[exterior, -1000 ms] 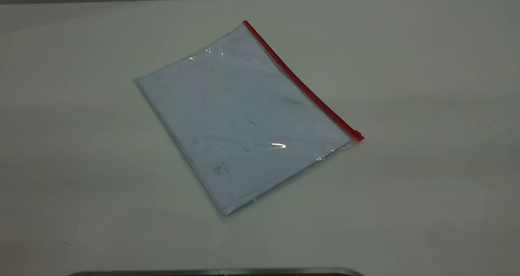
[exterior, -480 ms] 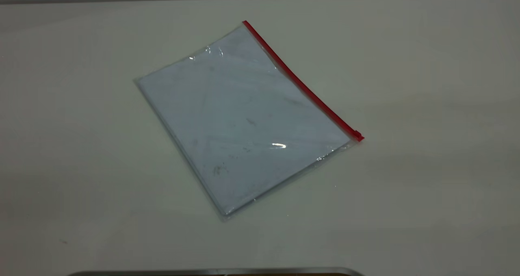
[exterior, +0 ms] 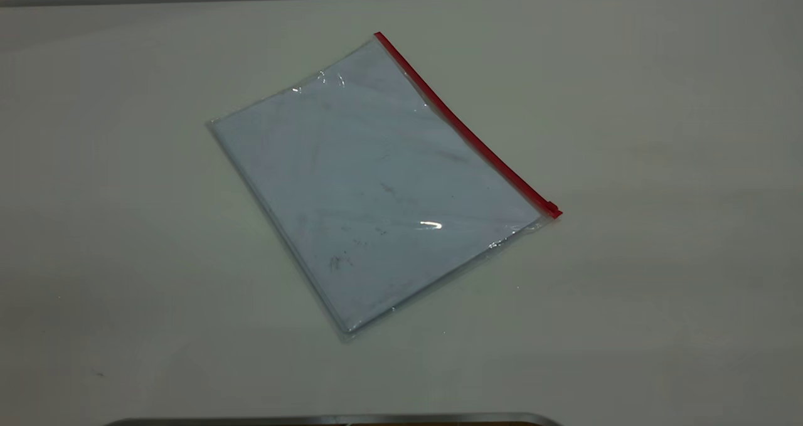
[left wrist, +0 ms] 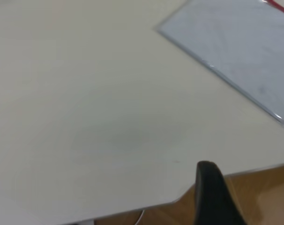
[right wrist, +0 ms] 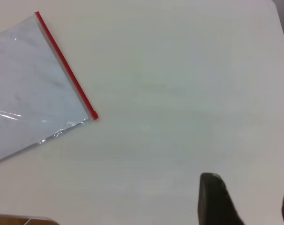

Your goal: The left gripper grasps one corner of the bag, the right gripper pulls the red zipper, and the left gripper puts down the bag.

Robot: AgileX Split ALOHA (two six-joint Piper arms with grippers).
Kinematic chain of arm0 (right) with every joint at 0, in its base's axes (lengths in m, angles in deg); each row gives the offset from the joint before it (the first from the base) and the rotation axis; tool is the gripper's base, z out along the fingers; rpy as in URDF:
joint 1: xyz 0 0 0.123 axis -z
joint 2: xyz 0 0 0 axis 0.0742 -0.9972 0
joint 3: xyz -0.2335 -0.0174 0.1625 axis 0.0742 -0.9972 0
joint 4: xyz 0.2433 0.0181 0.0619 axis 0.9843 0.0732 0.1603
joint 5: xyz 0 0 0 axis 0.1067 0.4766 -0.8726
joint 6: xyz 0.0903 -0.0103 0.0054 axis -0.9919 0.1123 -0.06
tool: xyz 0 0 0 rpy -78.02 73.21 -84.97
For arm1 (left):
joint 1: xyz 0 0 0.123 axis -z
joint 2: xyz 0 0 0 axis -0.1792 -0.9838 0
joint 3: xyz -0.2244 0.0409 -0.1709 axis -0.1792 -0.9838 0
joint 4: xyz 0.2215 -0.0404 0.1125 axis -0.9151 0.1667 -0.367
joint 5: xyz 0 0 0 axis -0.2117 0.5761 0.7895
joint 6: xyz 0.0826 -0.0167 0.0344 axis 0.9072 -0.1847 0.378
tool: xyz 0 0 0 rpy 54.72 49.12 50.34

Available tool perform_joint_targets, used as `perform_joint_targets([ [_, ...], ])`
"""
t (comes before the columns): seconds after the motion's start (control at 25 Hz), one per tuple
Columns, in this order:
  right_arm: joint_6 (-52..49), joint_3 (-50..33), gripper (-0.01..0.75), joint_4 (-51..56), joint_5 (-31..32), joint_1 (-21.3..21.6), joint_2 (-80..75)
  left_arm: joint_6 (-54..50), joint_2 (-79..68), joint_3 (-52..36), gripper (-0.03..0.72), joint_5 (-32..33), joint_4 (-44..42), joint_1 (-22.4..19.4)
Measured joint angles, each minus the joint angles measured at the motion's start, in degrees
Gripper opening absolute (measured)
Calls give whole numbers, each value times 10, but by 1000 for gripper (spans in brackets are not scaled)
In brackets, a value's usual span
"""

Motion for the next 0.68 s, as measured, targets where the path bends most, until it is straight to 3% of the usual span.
perform_joint_targets([
  [0.68,0,1,383,0,0,0,0,-1,0,0,445,1,0,-8],
])
